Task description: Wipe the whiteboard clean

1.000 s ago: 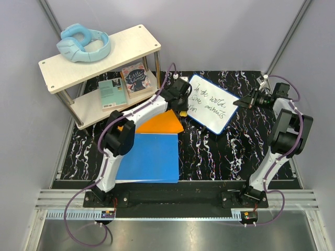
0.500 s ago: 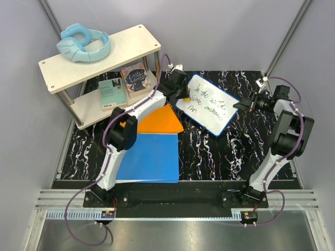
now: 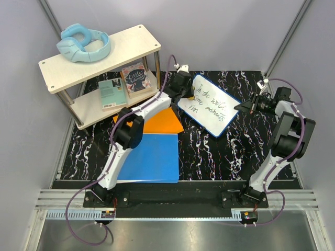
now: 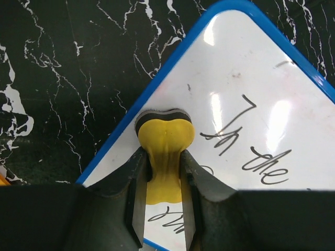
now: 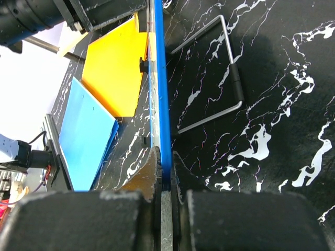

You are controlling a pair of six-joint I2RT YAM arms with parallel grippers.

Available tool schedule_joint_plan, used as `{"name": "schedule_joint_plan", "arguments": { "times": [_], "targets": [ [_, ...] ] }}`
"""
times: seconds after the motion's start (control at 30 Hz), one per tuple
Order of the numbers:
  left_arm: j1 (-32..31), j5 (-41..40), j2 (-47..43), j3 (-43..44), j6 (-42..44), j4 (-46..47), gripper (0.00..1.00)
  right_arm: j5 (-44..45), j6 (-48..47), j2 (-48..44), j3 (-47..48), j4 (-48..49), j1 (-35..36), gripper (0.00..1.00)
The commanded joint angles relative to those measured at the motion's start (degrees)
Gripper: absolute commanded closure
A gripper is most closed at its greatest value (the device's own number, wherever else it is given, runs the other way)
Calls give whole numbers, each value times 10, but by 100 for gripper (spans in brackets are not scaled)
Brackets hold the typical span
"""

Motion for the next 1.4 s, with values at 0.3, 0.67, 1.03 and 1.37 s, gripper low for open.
{"name": "schedule_joint_plan", "arguments": {
  "times": [0.3, 0.67, 1.03, 1.37],
  "targets": [
    [-121, 34, 4, -53, 126, 38, 100, 17, -71, -10, -6, -37, 11, 100],
    [-209, 22, 14, -19, 223, 7, 100, 17, -69, -11, -2, -42, 11, 100],
    [-231, -36, 35, 38, 259, -18, 100, 18, -68, -10, -1, -42, 11, 100],
    [-149, -66, -5, 2, 207, 2, 100, 19, -71, -10, -1, -46, 11, 100]
  ]
}}
